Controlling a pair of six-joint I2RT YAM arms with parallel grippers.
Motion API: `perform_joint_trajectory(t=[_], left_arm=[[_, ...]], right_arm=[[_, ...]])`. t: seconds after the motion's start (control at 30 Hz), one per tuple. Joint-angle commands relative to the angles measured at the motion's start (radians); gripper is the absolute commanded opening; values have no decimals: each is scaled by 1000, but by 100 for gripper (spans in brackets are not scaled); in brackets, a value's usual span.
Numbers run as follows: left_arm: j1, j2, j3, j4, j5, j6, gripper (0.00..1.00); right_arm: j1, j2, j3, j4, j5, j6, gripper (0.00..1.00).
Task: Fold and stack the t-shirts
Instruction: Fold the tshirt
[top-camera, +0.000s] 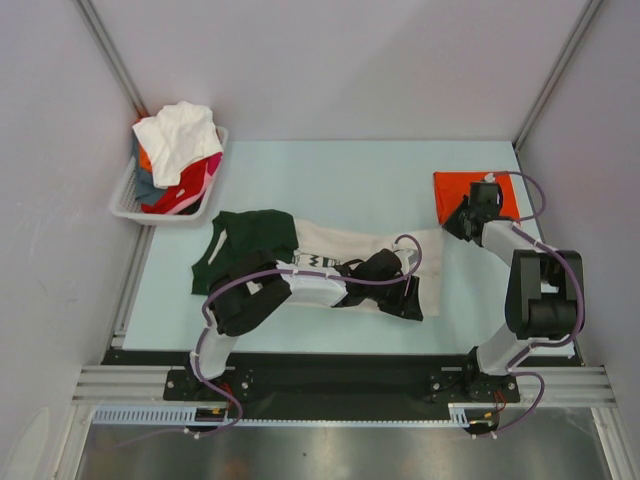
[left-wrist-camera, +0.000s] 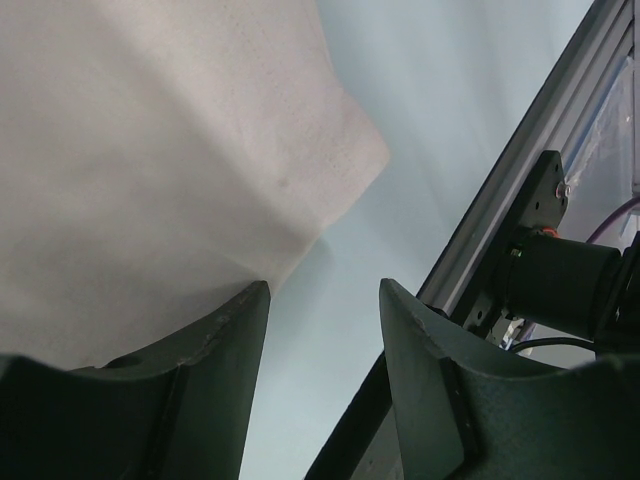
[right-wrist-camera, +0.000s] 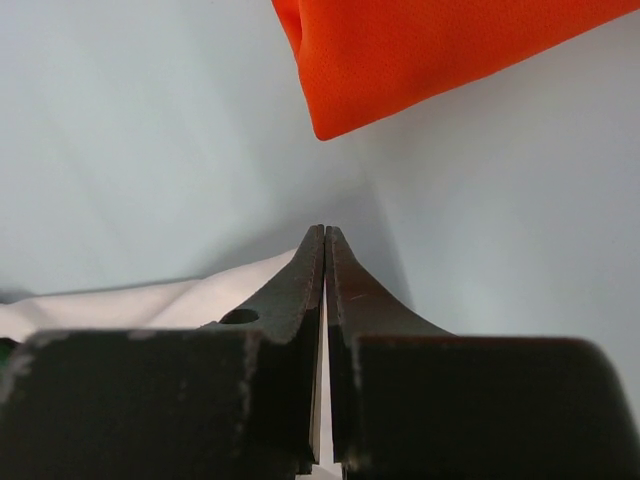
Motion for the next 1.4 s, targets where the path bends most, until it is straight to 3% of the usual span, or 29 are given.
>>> perform_joint_trajectory(t=[0.0, 0.17, 0.23, 0.37, 0.47, 0.67, 0.97, 1.13, 1.37], left_arm=[[-43, 92, -35, -157, -20, 0, 57], [-46, 83, -32, -157, -13, 2, 57], [-46, 62, -27, -155, -1, 11, 57], [-33, -44, -3, -190, 0, 48, 66], [16, -145, -1, -218, 23, 63, 70], [220, -325, -96, -270, 30, 112, 71], [573, -610, -292, -351, -73, 195, 72], [711, -747, -459, -258, -170, 94, 75], [825, -926, -671, -221, -292, 37, 75]], right_arm=[[-14, 8, 36, 24, 20, 8, 0], [-29, 74, 44, 49, 8, 17, 8], [-31, 85, 47, 53, 9, 17, 20], [-31, 42, 28, 55, 9, 14, 33], [-23, -19, 21, 20, 25, 20, 34], [64, -136, -12, 3, -11, 7, 25], [312, -70, 30, 65, -123, 65, 15], [345, 66, 7, 196, -267, 148, 4], [293, 50, -199, 312, -270, 180, 0]])
